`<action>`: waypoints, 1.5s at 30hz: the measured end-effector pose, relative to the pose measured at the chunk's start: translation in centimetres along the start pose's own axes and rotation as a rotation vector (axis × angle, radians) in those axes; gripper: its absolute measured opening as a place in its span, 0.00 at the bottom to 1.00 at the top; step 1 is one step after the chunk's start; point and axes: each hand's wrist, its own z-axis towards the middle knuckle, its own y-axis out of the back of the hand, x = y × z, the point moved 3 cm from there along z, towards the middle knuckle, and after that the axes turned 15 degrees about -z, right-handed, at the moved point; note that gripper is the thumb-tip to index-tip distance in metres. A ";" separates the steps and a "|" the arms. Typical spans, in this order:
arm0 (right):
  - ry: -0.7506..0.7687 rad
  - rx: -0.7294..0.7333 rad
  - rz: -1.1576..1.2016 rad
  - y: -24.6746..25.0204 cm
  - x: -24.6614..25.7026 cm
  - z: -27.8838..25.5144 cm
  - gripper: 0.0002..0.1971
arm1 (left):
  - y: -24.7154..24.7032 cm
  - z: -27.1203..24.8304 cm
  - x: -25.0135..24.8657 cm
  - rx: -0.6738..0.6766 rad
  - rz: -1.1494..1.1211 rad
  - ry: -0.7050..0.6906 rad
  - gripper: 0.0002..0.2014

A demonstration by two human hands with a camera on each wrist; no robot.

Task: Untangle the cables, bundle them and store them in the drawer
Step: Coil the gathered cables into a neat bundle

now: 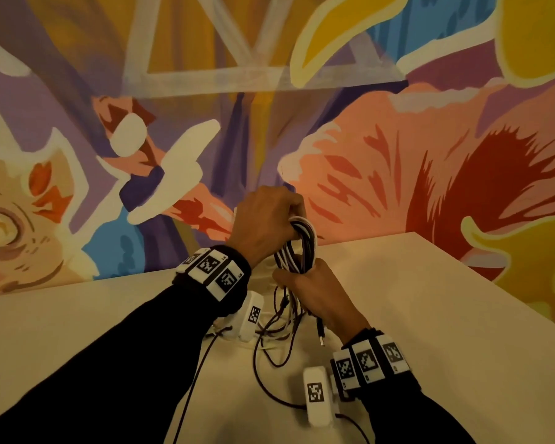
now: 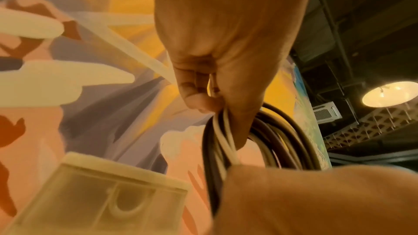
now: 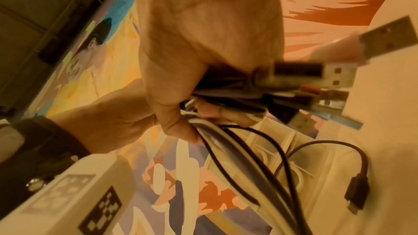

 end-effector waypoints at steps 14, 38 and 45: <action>0.005 0.026 0.097 1.4 -0.3 -0.7 0.18 | -2.2 -0.2 0.1 -0.046 -0.420 0.150 0.09; -0.223 -0.229 -0.041 0.9 -1.2 -0.2 0.17 | -3.0 -0.6 -2.4 0.170 0.591 -0.231 0.33; -0.111 -0.226 -0.018 1.4 -1.0 -0.1 0.12 | -3.2 0.2 -2.3 0.262 0.226 -0.041 0.12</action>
